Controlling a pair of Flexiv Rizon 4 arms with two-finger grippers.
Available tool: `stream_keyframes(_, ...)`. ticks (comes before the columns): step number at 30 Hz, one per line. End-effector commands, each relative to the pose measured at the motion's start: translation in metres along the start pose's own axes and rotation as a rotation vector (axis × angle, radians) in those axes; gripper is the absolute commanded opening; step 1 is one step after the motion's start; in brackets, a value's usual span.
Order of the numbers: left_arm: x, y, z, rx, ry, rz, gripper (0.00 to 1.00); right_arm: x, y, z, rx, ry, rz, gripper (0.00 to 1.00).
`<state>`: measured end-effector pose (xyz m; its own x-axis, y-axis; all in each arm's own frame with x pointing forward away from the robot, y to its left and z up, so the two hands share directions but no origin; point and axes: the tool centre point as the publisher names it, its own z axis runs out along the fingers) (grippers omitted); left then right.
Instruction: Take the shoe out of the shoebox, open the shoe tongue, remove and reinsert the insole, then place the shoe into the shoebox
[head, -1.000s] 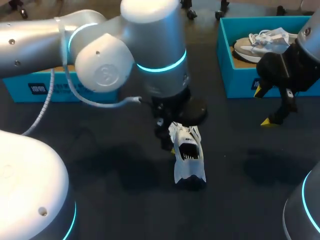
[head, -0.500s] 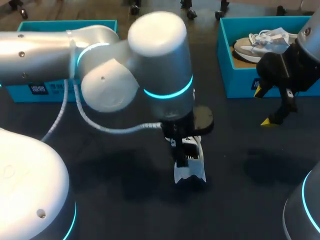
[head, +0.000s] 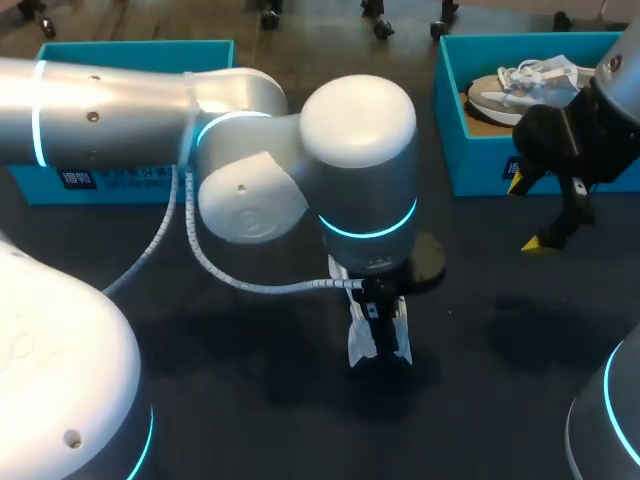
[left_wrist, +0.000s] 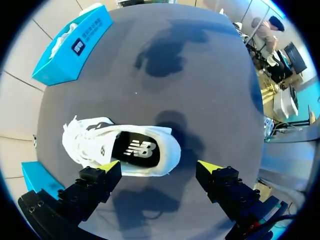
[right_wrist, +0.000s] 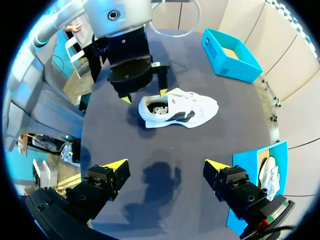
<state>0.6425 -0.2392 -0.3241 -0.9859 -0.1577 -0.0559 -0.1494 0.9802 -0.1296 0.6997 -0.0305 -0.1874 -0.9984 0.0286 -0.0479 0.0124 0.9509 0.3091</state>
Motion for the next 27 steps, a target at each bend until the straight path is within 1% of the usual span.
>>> stream_keyframes(1,0.001,-0.006,0.008,-0.015,0.005,0.013,1.00,-0.002,0.001,0.002,0.004,0.003,0.001,1.00)
stream_keyframes(6,0.006,-0.008,0.019,-0.026,0.006,0.035,1.00,-0.002,0.001,0.002,0.004,0.003,0.001,1.00)
stream_keyframes(10,0.009,-0.010,0.030,-0.048,0.011,0.054,1.00,-0.002,0.001,0.002,0.004,0.003,0.001,1.00)
stream_keyframes(15,0.017,-0.008,0.040,-0.071,0.009,0.072,1.00,-0.002,0.001,0.002,0.004,0.003,0.001,1.00)
stream_keyframes(22,0.020,-0.006,0.055,-0.095,0.012,0.084,1.00,-0.002,0.001,0.002,0.004,0.003,0.001,1.00)
stream_keyframes(27,0.023,-0.004,0.061,-0.109,0.012,0.091,1.00,-0.002,0.001,0.002,0.004,0.003,0.001,1.00)
